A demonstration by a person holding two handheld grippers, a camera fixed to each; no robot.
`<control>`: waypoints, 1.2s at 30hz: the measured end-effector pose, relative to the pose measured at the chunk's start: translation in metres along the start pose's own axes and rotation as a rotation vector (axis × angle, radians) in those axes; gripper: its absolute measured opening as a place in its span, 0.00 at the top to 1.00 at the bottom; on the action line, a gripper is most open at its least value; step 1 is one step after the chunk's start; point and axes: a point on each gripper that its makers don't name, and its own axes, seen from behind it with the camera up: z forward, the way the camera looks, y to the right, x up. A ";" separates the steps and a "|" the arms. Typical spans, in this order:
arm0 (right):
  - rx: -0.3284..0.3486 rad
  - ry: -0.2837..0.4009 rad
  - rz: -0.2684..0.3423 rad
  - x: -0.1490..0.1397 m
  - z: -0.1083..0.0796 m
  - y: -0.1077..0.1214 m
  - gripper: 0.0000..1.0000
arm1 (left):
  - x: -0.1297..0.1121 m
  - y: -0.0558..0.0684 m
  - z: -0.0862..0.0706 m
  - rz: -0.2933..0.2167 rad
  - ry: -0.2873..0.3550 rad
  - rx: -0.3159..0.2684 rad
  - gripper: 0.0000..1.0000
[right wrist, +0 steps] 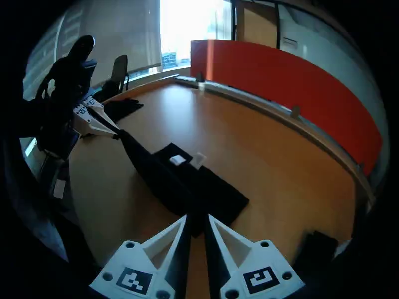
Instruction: Fold towel
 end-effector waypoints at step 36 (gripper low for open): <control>-0.017 -0.127 0.087 -0.037 0.081 0.055 0.83 | -0.011 -0.042 0.103 0.055 -0.108 0.060 0.86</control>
